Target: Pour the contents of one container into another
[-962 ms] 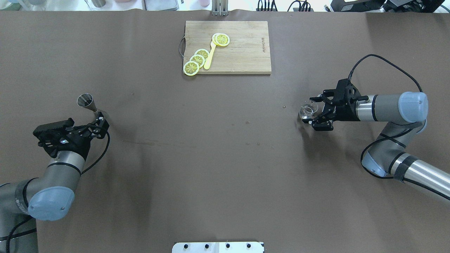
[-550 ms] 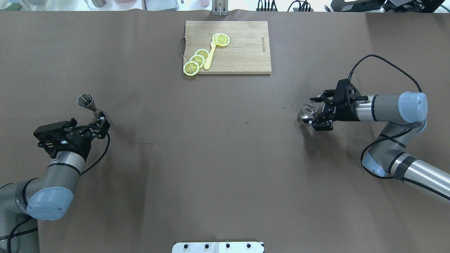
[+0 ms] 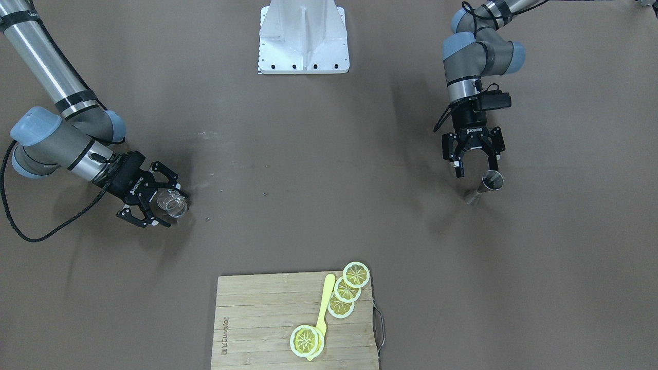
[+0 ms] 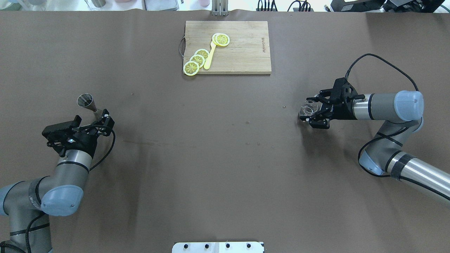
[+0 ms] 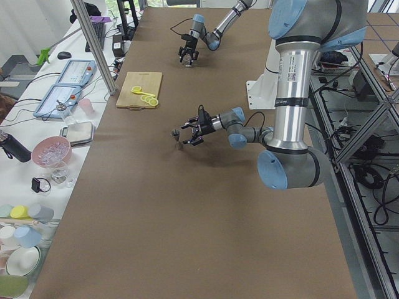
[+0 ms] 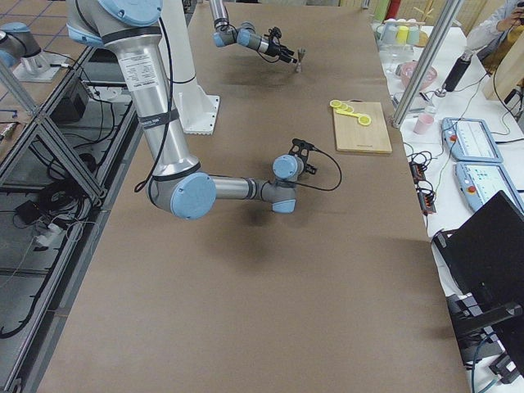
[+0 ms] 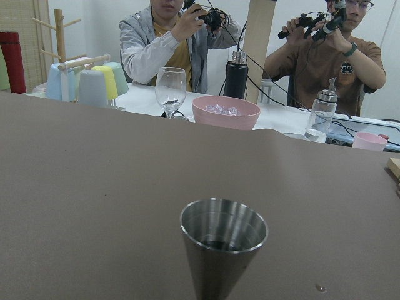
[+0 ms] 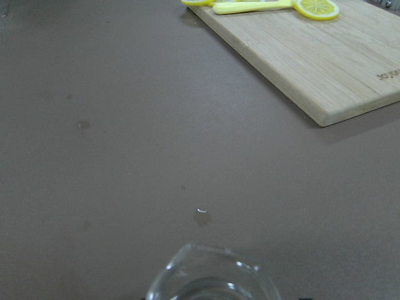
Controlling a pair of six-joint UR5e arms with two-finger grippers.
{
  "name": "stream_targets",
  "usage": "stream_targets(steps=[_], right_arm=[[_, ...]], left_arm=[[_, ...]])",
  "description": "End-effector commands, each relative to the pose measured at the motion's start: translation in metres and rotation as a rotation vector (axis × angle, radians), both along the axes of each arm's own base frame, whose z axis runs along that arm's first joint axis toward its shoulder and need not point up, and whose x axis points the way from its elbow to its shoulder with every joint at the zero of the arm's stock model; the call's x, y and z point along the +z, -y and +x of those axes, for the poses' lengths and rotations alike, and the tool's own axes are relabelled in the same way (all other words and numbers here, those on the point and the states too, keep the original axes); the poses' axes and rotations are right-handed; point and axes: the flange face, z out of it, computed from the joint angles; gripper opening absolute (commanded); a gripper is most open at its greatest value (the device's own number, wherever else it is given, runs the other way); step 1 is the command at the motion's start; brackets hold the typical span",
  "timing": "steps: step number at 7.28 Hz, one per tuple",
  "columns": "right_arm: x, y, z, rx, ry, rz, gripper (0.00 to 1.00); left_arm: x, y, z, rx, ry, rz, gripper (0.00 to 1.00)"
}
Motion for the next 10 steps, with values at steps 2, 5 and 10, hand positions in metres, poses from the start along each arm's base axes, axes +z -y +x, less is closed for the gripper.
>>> stream_targets(steps=[2,5,10], right_arm=[[0.002,0.000,0.002,0.004,-0.001,-0.001,0.70],[0.001,0.000,0.002,0.006,0.000,0.000,0.60],[-0.007,0.004,0.008,0.014,0.013,0.010,0.20]], left_arm=[[0.007,0.006,0.004,-0.040,0.026,0.021,0.98],[0.022,0.013,0.011,-0.048,0.054,0.013,0.97],[0.035,0.017,0.011,-0.055,0.082,0.005,0.88]])
